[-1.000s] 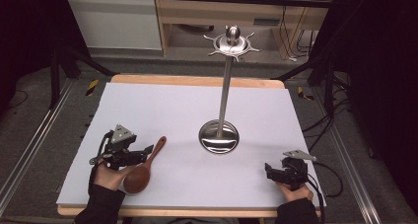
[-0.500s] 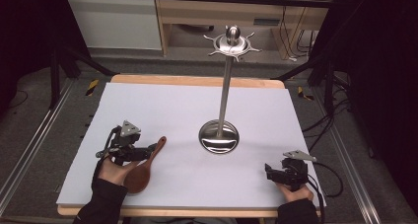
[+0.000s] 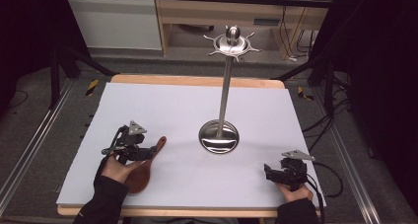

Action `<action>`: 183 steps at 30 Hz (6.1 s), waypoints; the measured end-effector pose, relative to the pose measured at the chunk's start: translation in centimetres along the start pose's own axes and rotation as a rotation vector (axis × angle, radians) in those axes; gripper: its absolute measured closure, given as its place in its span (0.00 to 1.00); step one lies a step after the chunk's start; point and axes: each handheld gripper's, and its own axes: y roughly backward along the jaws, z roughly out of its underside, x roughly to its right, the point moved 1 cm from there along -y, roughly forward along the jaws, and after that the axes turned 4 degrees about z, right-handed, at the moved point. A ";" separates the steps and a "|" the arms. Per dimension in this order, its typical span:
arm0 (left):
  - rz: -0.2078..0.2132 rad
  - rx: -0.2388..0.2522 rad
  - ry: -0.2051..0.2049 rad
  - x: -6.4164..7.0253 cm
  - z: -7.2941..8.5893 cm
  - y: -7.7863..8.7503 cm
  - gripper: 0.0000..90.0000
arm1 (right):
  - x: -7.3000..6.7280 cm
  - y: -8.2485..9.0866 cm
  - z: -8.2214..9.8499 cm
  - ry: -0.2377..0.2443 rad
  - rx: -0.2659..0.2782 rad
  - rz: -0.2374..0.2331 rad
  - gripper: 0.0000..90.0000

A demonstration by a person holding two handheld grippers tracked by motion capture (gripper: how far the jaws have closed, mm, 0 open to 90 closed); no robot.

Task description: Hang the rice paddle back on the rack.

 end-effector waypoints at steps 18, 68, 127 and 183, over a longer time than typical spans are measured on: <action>0.039 -0.122 -0.004 0.5 0.8 -1.8 0.54 | -0.1 -0.1 0.0 0.006 -0.014 -0.001 0.15; 0.056 -0.297 0.043 0.3 1.1 -4.2 0.79 | -0.2 -0.2 0.1 0.008 -0.033 0.002 0.15; 0.082 -0.338 0.015 -0.1 0.5 -4.4 0.87 | -0.1 -0.3 0.1 0.010 -0.046 -0.009 0.15; 0.091 0.038 0.005 0.3 0.4 4.2 0.87 | -0.1 -0.3 0.1 0.007 -0.048 0.000 0.16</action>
